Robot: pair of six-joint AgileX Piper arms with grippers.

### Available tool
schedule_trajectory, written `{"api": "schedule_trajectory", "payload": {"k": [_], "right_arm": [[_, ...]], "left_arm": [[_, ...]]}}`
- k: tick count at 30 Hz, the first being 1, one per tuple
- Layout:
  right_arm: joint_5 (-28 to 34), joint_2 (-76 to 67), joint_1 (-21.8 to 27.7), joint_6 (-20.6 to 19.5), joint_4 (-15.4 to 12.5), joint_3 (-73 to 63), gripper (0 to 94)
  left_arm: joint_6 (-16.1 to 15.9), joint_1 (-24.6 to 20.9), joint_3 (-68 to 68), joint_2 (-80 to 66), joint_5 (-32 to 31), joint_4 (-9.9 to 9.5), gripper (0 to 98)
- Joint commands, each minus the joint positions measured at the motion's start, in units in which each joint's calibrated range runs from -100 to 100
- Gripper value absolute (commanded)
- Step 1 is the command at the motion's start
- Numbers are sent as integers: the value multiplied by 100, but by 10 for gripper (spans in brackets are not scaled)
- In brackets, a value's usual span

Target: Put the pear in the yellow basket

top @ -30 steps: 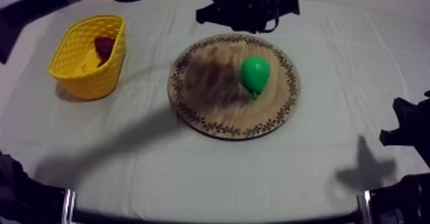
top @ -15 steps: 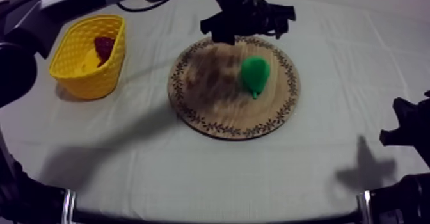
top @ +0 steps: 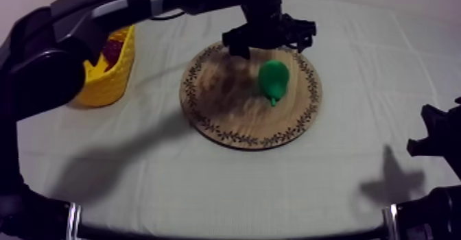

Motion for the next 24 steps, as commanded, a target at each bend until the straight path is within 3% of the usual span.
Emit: {"api": "schedule_trajectory", "payload": {"k": [1, 16, 20, 24], "right_arm": [[3, 1, 2, 0, 1, 5, 5], [3, 1, 2, 0, 1, 5, 5], [3, 1, 2, 0, 1, 5, 5], [3, 1, 2, 0, 1, 5, 5]], "left_arm": [[-35, -9, -76, 242, -52, 2, 963], [-74, -10, -646, 1230, -129, -35, 946], [-84, -1, -700, 1323, -118, -53, 862], [-149, 19, -651, 1373, -120, -73, 706]]}}
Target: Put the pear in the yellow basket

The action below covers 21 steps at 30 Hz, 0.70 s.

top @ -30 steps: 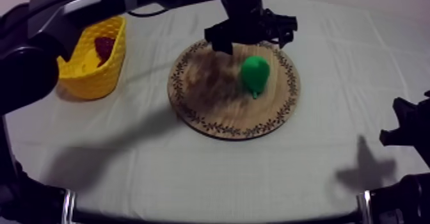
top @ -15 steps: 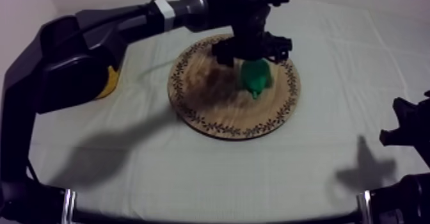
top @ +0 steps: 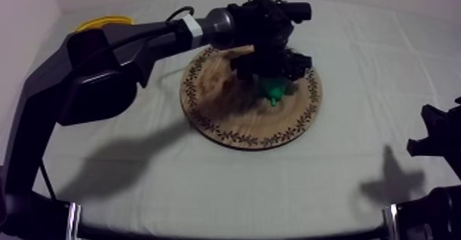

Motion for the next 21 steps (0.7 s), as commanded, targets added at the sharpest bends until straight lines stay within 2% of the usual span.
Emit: {"api": "schedule_trajectory", "payload": {"k": [1, 8, 15, 21], "right_arm": [[-8, 1, 2, 0, 1, 5, 5], [-8, 1, 2, 0, 1, 5, 5], [-8, 1, 2, 1, 1, 5, 5], [-8, 1, 2, 4, 1, 5, 5]], "left_arm": [[-46, 11, 46, 18, -19, -3, 671], [-135, 16, 240, -39, -107, -62, 544], [-138, -105, 585, -762, -123, -161, 504], [-212, -355, 1556, -2154, -125, -247, 490]]}}
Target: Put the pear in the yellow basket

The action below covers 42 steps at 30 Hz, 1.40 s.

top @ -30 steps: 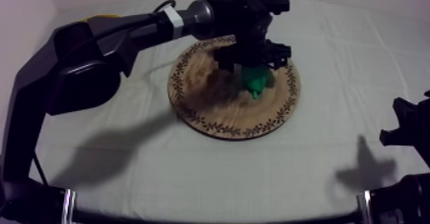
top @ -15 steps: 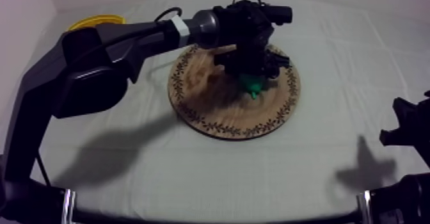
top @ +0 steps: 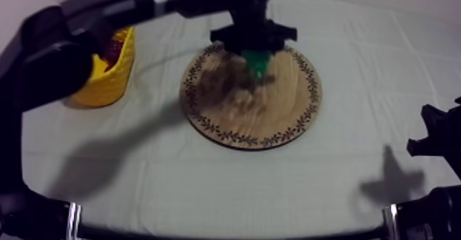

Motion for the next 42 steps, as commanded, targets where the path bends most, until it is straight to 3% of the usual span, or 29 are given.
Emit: {"api": "schedule_trajectory", "payload": {"k": [1, 5, 12, 19, 30, 42], "right_arm": [[0, 1, 2, 5, 1, 5, 5], [0, 1, 2, 5, 1, 5, 5], [0, 1, 2, 5, 1, 5, 5], [0, 1, 2, 1, 1, 5, 5], [0, 1, 2, 1, 1, 5, 5], [0, 1, -6, 3, 1, 5, 5]], "left_arm": [[-21, -92, 662, -945, 1, -34, 489], [-94, -274, 1901, -2092, 30, -124, 515], [-77, -539, 4532, -4036, -88, -475, 534], [-517, -1335, 5271, -5193, -543, -531, 486], [-1129, -2418, 5524, -5203, -1366, -563, 456], [-1053, -2691, 6489, -4494, -2270, -679, 457]]}}
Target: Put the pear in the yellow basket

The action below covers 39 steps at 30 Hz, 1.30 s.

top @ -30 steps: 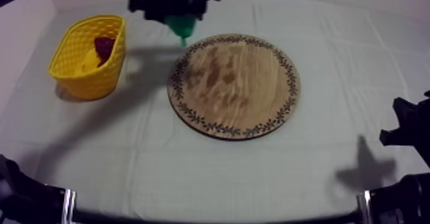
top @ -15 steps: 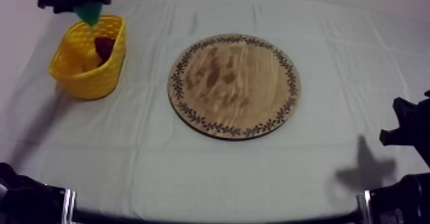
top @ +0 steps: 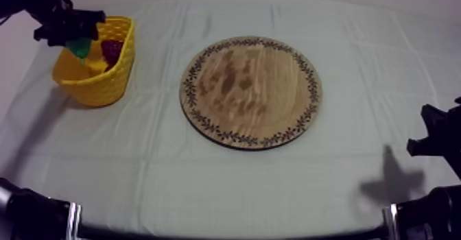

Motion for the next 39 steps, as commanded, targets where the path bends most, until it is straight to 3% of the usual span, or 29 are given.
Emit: {"api": "schedule_trajectory", "payload": {"k": [1, 15, 17, 21, 27, 34, 36, 39], "right_arm": [[0, 1, -2, 2, 1, 5, 5], [0, 1, -3, -3, 1, 5, 5], [0, 1, 1, -3, 1, 5, 5], [0, 1, -1, -3, 1, 5, 5], [0, 1, -2, -3, 1, 5, 5], [0, 1, -3, -3, 1, 5, 5], [0, 1, -3, -3, 1, 5, 5], [0, 1, -3, -3, 1, 5, 5]], "left_arm": [[-1, -10, 130, 72, -176, 5, 456], [-152, -181, 216, 496, -906, 144, 473], [-114, -211, 137, 525, -934, 176, 552], [30, -257, 17, 566, -946, 178, 840], [113, -263, 3, 546, -979, 126, 948], [114, -257, -50, 272, -856, 145, 884], [119, -253, -58, 96, -819, 147, 809], [103, -246, -49, -259, -796, 131, 615]]}}
